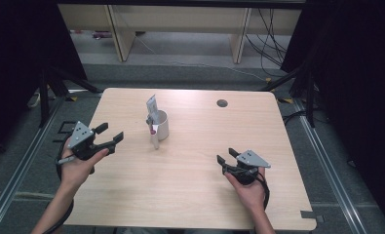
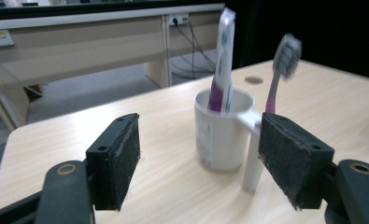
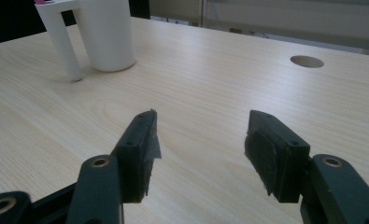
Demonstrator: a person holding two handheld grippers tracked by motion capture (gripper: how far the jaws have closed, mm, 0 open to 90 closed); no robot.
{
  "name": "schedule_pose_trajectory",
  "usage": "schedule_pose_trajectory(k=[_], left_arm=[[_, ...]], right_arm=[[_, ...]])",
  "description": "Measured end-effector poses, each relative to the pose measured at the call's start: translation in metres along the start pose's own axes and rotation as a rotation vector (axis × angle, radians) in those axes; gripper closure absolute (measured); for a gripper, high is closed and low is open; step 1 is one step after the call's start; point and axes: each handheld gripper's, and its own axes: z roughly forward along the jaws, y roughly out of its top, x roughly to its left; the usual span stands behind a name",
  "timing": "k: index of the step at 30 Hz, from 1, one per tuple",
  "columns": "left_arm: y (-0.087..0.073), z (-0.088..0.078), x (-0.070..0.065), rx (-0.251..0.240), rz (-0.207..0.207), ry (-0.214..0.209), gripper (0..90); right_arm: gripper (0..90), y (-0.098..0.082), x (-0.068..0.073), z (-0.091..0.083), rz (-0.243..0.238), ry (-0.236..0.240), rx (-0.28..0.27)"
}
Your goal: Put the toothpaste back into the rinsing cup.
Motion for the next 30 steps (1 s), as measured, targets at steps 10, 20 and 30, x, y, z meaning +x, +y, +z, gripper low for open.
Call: schedule_pose_trajectory(k=[10, 20, 30], left_arm=[[-0.043, -0.017, -0.002, 0.032, -0.046, 0.026, 29.6], [-0.072, -0.021, 0.001, 0.051, -0.044, 0.071, 29.8], [-0.085, -0.022, 0.004, 0.042, -0.067, 0.087, 29.6]], right_arm=[[44.2, -0.001, 0.001, 0.0, 0.024, 0.002, 0.014], [44.1, -0.002, 0.0, 0.001, -0.008, -0.012, 0.003], [43.6, -0.001, -0.001, 0.0, -0.015, -0.012, 0.0]])
